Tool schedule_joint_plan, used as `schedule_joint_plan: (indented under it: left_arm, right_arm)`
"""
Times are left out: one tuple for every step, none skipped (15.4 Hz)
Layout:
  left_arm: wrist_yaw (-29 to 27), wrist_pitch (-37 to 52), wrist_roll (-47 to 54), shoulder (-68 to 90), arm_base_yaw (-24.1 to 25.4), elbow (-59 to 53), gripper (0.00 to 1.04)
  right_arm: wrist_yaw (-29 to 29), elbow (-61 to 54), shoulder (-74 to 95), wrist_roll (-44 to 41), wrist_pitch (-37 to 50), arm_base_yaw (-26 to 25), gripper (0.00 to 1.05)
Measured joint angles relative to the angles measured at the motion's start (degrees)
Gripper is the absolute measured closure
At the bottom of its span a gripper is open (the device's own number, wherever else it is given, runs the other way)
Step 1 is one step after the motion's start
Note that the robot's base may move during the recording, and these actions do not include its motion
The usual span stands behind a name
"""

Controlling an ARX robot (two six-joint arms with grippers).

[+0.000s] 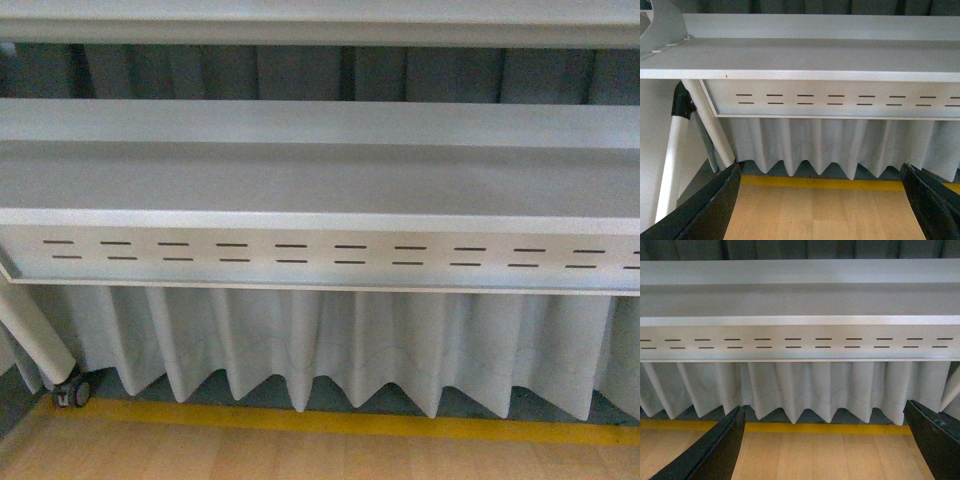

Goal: Wind up and store yellow beetle toy

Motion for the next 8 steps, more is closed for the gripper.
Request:
schedule_joint_plan:
  left_arm:
    - [0.00,0.00,0.02,0.00,0.00,0.00,0.07]
    - [0.00,0.00,0.00,0.00,0.00,0.00,0.07]
    - [0.00,0.00,0.00,0.00,0.00,0.00,0.07]
    - [0.00,0.00,0.00,0.00,0.00,0.00,0.07]
    - [0.00,0.00,0.02,0.00,0.00,0.00,0.07]
    - [0.00,0.00,0.00,0.00,0.00,0.00,0.07]
    - [0.00,0.00,0.02,0.00,0.00,0.00,0.07]
    - [0.00,0.02,0.00,0.00,0.00,0.00,0.07]
  right_arm:
    - [0.00,0.00,0.00,0.00,0.00,0.00,0.07]
    - [-0.02,0.00,0.00,0.00,0.00,0.00,0.07]
    - [0.00,0.00,0.00,0.00,0.00,0.00,0.07]
    - [0.00,0.00,0.00,0.00,0.00,0.00,0.07]
    - [0.00,0.00,0.00,0.00,0.00,0.00,0.07]
    - [0.00,0.00,0.00,0.00,0.00,0.00,0.07]
    - [0.00,0.00,0.00,0.00,0.00,0.00,0.07]
    - [-0.02,0.00,0.00,0.00,0.00,0.00,0.07]
